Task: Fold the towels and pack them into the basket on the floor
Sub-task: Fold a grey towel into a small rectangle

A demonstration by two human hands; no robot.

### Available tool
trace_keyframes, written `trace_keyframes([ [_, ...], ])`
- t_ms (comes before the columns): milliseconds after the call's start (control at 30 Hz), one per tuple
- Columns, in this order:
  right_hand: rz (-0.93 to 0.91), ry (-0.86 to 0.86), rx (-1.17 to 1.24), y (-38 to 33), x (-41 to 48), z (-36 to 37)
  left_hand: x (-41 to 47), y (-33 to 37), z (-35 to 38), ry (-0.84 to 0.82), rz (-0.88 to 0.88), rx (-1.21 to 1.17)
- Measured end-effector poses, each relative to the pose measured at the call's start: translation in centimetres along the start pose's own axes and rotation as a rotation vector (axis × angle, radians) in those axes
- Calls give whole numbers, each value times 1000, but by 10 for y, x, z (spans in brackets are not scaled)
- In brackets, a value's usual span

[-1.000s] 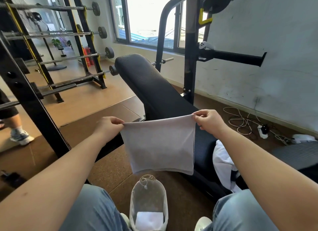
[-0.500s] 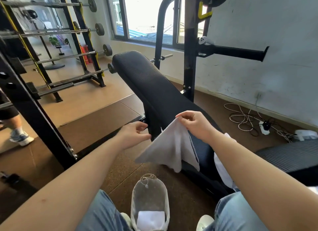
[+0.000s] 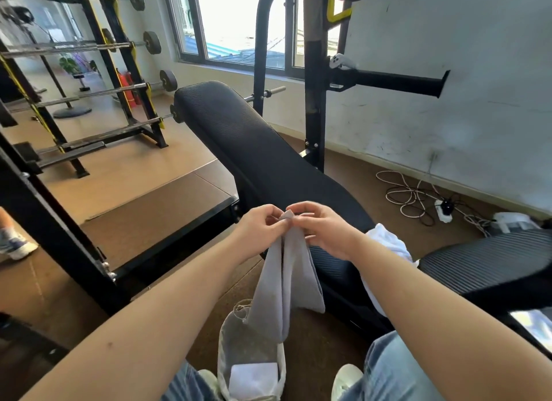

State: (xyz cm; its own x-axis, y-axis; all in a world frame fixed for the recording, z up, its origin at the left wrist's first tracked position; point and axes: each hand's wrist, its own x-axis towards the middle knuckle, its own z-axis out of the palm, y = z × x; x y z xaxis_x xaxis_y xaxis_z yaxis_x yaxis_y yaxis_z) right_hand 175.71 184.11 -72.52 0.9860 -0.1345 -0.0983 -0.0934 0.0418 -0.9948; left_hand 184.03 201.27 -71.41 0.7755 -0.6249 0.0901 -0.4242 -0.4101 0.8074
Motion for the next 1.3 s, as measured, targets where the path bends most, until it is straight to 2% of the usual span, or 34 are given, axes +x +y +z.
trace_keyframes([
  [67,37,-64,64,13,-3,-1,2,-7,0,33,-7,5],
  [100,59,-81,19,21,-3,0,4,-10,0,60,-16,-9],
  [233,180,-85,-483,58,-1,14,5,-12,-11,118,-55,-123],
  [367,271,6,-648,84,-4,3,4,-17,-28,246,-108,-239],
  [500,296,165,-494,86,-9,-22,0,-33,-42,300,-139,-123],
  [633,117,299,-343,59,-14,-33,-2,-59,-50,300,-269,-24],
  [733,17,277,-318,37,-13,-35,-4,-67,-47,236,-386,126],
  [833,-44,184,-414,19,-8,-24,-8,-55,-33,131,-294,194],
  [933,-96,103,-509,7,-4,-7,-14,-30,-11,-101,-146,97],
  [1000,-120,84,-479,4,-3,1,-14,-15,6,-216,-66,47],
  [1133,-172,108,-353,-4,-6,3,-11,2,21,-118,24,16],
  [1300,-111,142,-81,5,-9,-7,-5,-1,18,-47,59,52],
])
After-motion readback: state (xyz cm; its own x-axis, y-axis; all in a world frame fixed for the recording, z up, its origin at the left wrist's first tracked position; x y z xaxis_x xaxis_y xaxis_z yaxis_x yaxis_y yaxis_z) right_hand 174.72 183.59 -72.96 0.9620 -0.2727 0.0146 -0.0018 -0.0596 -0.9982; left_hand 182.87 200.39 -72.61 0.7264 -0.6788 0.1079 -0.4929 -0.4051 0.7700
